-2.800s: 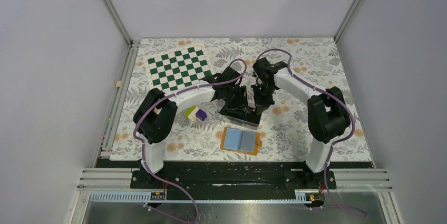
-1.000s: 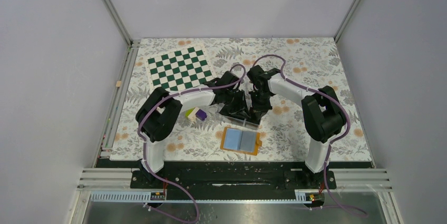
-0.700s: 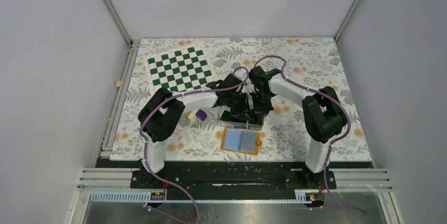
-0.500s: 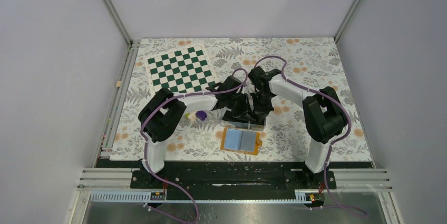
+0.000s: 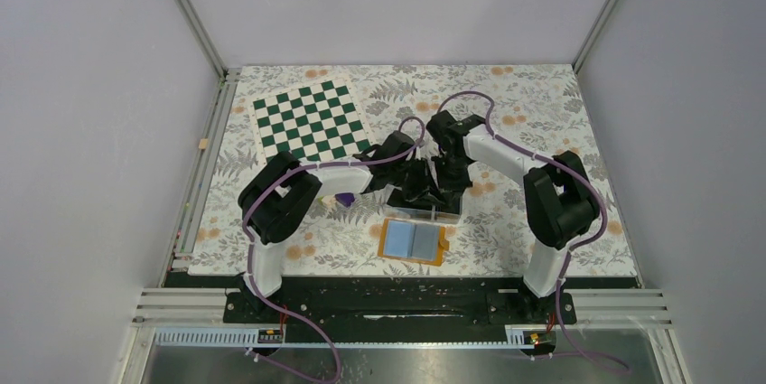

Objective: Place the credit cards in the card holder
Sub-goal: Pick up the credit card from the storage box.

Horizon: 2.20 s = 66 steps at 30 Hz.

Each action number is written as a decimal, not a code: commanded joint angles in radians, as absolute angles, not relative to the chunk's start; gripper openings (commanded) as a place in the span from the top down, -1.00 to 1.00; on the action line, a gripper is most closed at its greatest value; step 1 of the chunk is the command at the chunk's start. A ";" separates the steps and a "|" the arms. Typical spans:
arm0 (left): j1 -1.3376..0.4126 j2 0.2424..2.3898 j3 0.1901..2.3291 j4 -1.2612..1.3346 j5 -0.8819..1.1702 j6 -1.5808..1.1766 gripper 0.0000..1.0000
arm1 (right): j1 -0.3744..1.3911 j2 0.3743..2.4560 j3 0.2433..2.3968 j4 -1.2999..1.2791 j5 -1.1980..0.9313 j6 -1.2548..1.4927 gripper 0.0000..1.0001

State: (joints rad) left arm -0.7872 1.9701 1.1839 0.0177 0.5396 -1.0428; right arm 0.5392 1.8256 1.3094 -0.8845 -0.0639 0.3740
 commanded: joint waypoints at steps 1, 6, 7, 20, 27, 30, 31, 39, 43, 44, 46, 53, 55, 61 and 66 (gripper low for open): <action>-0.808 1.942 1.231 0.145 0.597 -1.048 0.65 | 0.541 1.764 1.389 -0.922 -0.014 0.382 1.00; -0.810 1.957 1.269 0.112 0.607 -1.030 0.64 | 0.522 1.736 1.421 -0.978 0.072 0.363 1.00; -0.811 1.962 1.274 0.111 0.608 -1.032 0.64 | 0.515 1.728 1.422 -0.985 0.081 0.360 1.00; -0.839 2.037 1.397 -0.150 0.510 -0.960 0.64 | 0.414 1.612 1.374 -0.999 0.069 0.311 1.00; -0.838 2.019 1.397 -0.198 0.474 -0.943 1.00 | 0.408 1.592 1.350 -0.989 0.020 0.309 0.92; -0.838 1.963 1.386 -0.206 0.438 -0.931 1.00 | 0.398 1.571 1.347 -0.983 -0.017 0.310 0.86; -0.838 1.940 1.386 -0.216 0.421 -0.923 1.00 | 0.392 1.563 1.343 -0.979 -0.040 0.313 0.82; -0.820 1.700 1.313 -0.288 0.333 -0.850 1.00 | 0.345 1.440 1.283 -0.908 -0.274 0.321 -0.12; -0.779 1.571 1.145 -0.165 0.422 -0.923 1.00 | 0.313 1.358 1.224 -0.860 -0.443 0.321 -0.32; -0.767 1.541 1.092 -0.101 0.468 -0.962 1.00 | 0.304 1.335 1.201 -0.841 -0.492 0.327 -0.35; -0.751 1.484 1.004 0.045 0.556 -1.054 1.00 | 0.291 1.289 1.155 -0.795 -0.595 0.346 -0.38; -0.748 1.353 0.792 0.441 0.704 -1.282 1.00 | 0.290 1.209 1.003 -0.659 -0.946 0.404 -0.31; -0.747 1.323 0.742 0.503 0.695 -1.323 1.00 | 0.290 1.200 0.960 -0.617 -0.999 0.437 -0.24; -0.749 1.305 0.663 0.632 0.685 -1.406 1.00 | 0.293 1.173 0.812 -0.264 -1.128 0.702 0.04; -0.748 1.314 0.660 0.642 0.693 -1.412 1.00 | 0.301 1.185 0.758 -0.031 -1.164 0.886 0.27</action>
State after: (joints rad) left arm -0.7475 1.3273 0.6544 0.4953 0.6586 -1.3716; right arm 0.2943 1.1942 0.7773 -0.2939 -1.0798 0.6979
